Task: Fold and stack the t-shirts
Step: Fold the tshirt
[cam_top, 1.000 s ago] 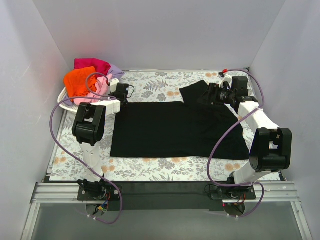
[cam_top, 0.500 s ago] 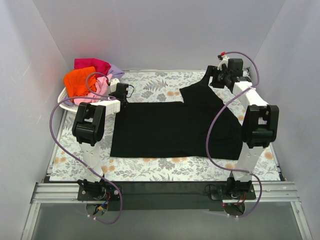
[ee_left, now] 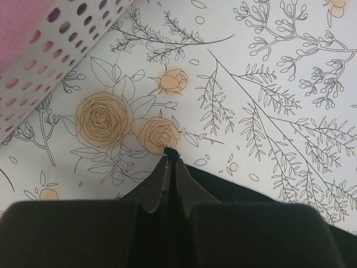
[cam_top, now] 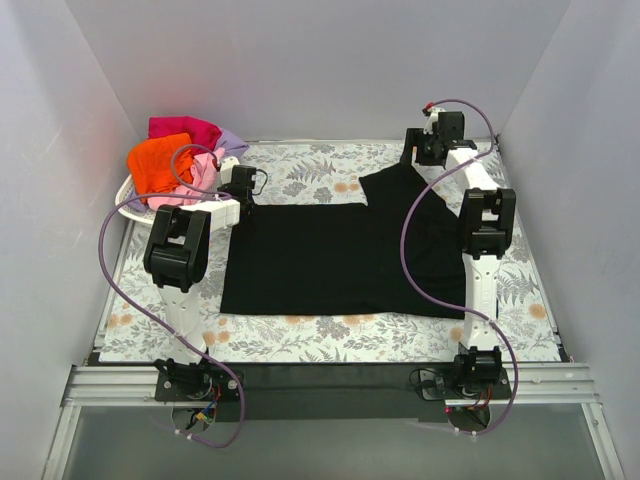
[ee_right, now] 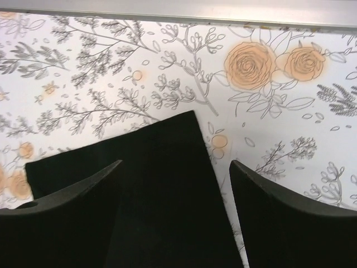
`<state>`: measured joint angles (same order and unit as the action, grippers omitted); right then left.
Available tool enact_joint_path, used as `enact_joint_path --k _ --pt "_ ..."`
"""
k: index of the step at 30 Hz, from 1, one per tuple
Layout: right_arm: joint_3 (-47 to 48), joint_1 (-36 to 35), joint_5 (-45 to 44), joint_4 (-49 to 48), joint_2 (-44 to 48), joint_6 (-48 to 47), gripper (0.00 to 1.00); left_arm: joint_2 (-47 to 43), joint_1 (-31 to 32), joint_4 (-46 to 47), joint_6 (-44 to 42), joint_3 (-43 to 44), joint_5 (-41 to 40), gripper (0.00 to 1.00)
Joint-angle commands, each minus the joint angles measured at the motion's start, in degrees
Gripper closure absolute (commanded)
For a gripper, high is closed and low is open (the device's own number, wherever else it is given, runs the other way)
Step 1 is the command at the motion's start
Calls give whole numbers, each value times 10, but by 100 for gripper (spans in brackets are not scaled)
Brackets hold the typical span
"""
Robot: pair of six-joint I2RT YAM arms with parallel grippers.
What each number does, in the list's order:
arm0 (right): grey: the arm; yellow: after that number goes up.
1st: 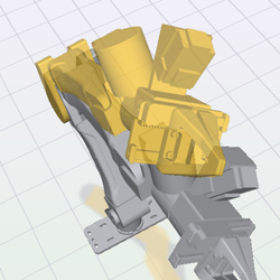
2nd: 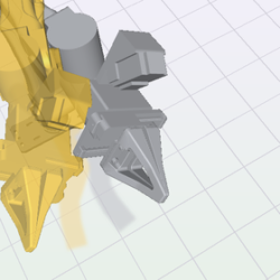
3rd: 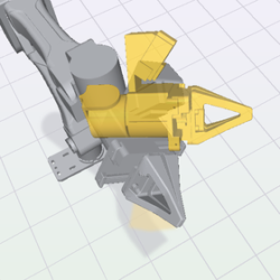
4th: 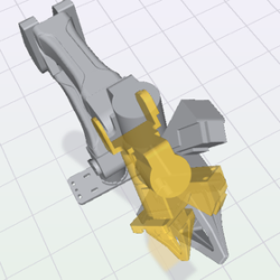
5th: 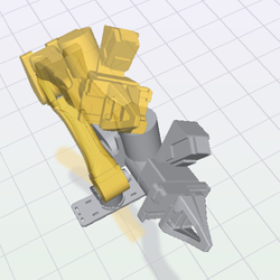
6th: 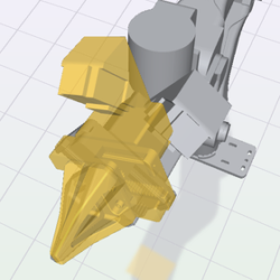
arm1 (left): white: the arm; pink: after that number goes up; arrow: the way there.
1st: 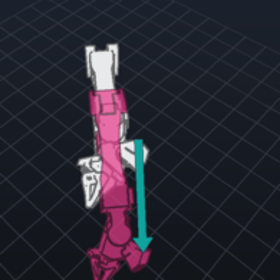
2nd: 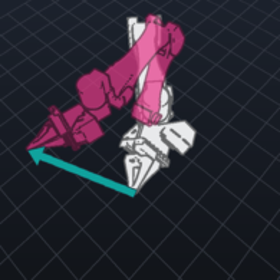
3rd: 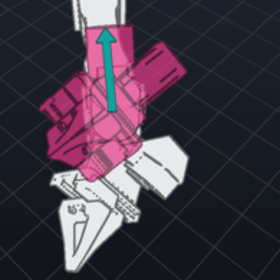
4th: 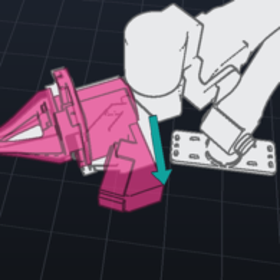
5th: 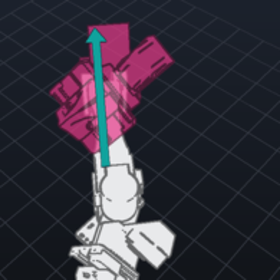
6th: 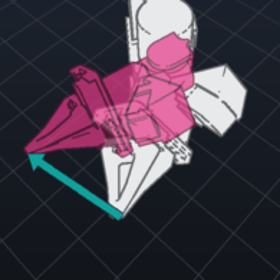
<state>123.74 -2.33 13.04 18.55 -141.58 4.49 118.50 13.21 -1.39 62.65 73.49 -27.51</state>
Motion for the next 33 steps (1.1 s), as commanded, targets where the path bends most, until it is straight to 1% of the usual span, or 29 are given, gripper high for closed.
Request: enact_joint_path --k 1,4,13,19,21,22,23,25,26,28,29,30,32,33 --pt "57 -4 -29 -7 -21 -42 31 -34 -1 -14 -7 -10 17 100" --pt "62 -4 -34 -17 -35 -67 31 -31 -1 -15 -7 -10 23 100" --pt "56 -26 -50 -24 -62 -118 39 -28 -1 -20 -7 -6 29 100" --pt "67 -34 -54 -24 -76 -124 40 -34 -2 -20 -8 -8 27 100" --pt "72 -35 -55 -24 -81 -125 43 -35 -1 -21 -9 -8 25 100" --pt "74 -35 -56 -24 -82 -125 45 -36 -2 -21 -9 -10 25 100" --pt "75 -36 -56 -24 -85 -127 50 -36 -2 -21 -9 -9 25 100" --pt "75 -36 -57 -24 -89 -128 57 -35 -1 -22 -10 -8 22 100" --pt "75 -36 -59 -25 -90 -128 66 -34 -1 -22 -10 -8 22 100" --pt "74 -36 -68 -27 -89 -128 78 -32 -2 -21 -11 -6 22 100" --pt "73 -36 -72 -31 -88 -127 92 -30 -1 -22 -11 -5 22 100" --pt "71 -36 -80 -33 -87 -125 99 -29 -2 -21 -13 -5 21 100" --pt "53 -36 -86 -41 -72 -120 99 -28 -1 -21 -13 -4 18 100" --pt "40 -36 -89 -60 -63 -116 99 -28 -2 -21 -13 -3 18 100"
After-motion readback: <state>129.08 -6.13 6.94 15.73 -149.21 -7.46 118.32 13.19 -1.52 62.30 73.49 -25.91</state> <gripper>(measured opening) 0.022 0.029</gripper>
